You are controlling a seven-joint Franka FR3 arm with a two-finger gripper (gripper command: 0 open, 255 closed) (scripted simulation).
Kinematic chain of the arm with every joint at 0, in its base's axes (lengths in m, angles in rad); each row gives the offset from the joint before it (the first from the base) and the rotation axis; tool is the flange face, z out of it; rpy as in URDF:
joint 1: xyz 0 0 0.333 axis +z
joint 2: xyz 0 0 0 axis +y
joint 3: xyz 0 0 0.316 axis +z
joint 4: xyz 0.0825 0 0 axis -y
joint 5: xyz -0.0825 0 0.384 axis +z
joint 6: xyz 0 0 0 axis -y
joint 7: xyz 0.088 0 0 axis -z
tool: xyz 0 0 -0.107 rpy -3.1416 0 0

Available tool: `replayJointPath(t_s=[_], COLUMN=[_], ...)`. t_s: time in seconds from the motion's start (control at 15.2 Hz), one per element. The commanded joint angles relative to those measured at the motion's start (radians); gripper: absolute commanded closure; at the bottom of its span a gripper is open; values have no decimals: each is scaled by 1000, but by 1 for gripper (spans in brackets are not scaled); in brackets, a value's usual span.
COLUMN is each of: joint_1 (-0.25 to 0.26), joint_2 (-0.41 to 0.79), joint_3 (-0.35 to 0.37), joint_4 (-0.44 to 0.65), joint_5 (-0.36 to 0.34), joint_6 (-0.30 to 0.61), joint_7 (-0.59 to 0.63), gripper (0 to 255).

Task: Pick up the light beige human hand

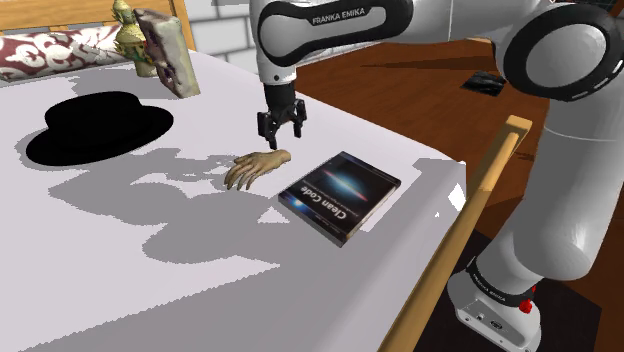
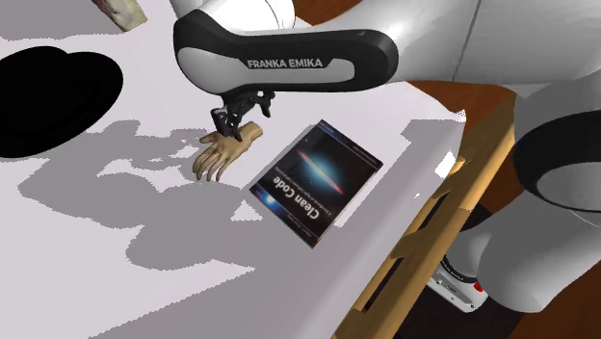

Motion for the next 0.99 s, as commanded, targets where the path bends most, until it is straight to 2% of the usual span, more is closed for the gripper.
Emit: replayJointPath(t_s=[0.0,0.2,0.4,0.92], joint_1=[25,74,135,121], joint_2=[97,257,449,436], joint_3=[1,-4,-16,-17], joint_4=[116,334,625,500], joint_5=[-28,-68,-104,-103], joint_6=[-27,-95,-201,-90], joint_7=[22,47,58,59], gripper=[0,0,0,0])
